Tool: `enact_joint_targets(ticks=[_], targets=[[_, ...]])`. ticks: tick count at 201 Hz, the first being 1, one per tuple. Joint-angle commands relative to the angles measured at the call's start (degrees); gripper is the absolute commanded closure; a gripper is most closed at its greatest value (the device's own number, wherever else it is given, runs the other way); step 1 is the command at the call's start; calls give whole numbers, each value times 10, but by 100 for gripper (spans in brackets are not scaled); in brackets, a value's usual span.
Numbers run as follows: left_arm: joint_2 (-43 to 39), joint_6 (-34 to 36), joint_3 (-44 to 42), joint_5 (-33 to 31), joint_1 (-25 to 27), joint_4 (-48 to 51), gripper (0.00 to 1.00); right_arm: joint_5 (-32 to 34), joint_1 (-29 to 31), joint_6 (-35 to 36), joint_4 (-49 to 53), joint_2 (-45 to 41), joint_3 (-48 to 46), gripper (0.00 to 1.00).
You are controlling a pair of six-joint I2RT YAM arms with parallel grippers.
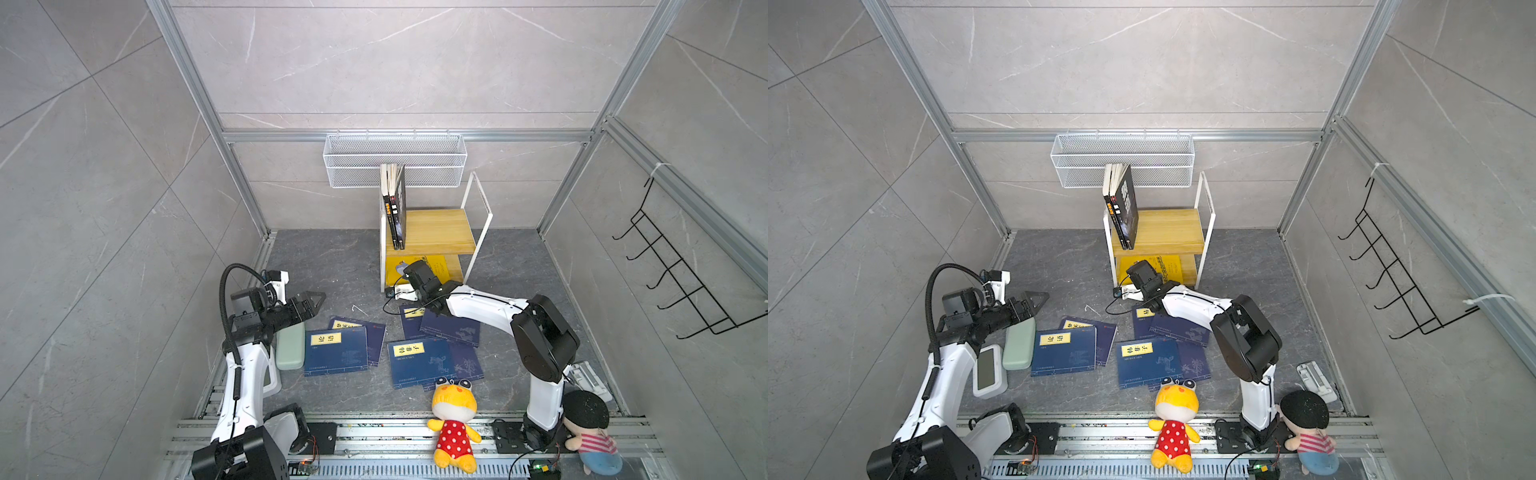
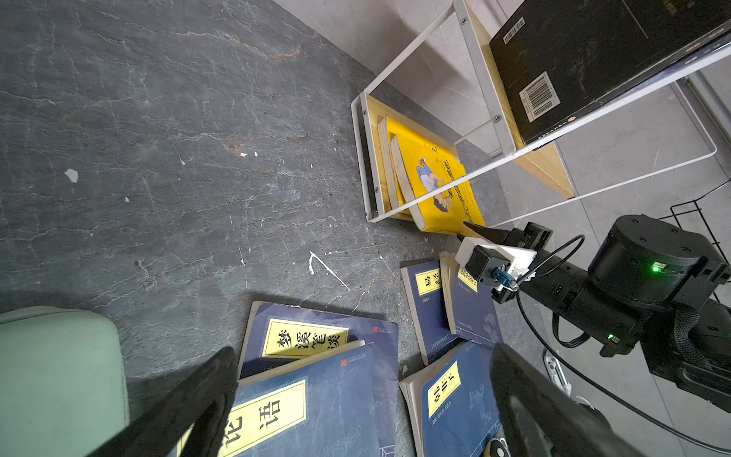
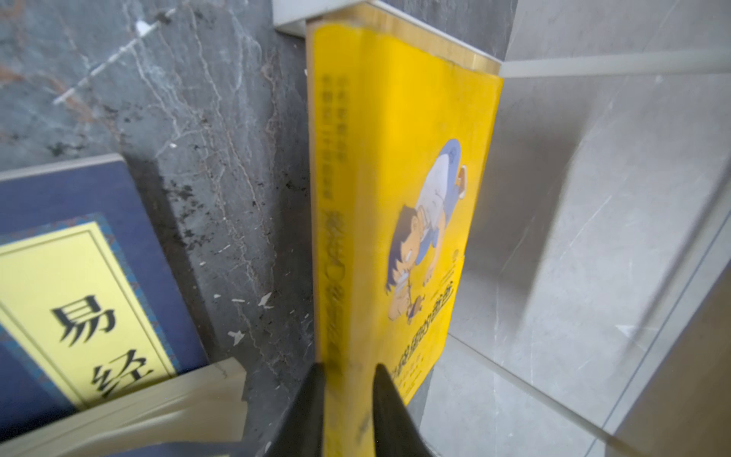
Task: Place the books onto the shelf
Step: 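Lower the yellow book onto the lower shelf beside the other yellow book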
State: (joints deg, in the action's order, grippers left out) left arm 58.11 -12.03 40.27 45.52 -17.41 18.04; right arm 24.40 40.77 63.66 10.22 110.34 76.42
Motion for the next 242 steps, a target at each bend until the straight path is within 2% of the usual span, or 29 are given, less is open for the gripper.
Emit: enact_joint_targets(ticks=[1,30,59,102,116,141,157,200,242], targets=[[-1,-8,17,17,-6,-3,0,1,-6,-4,-9,11,28,82],[-6,-5,10,17,-6,-11,0,7,-13,-1,-35,29,38,90],[-2,-6,18,18,-7,-4,0,7,-14,1,-19,37,46,89],[3,-5,17,17,-7,-1,0,-46,-18,-21,64,-10,26,55],[0,-5,11,17,-7,-13,0,-67,-23,-22,63,-22,16,51],[5,-5,18,17,-7,-2,0,-62,-32,-35,110,-9,35,48],[3,-5,18,18,-7,-3,0,-72,-40,-19,107,-13,26,41],[2,-3,18,16,-9,1,0,-72,-63,-8,117,-9,36,39],[1,-5,13,17,-12,-6,0,-80,-67,-4,117,12,50,46]])
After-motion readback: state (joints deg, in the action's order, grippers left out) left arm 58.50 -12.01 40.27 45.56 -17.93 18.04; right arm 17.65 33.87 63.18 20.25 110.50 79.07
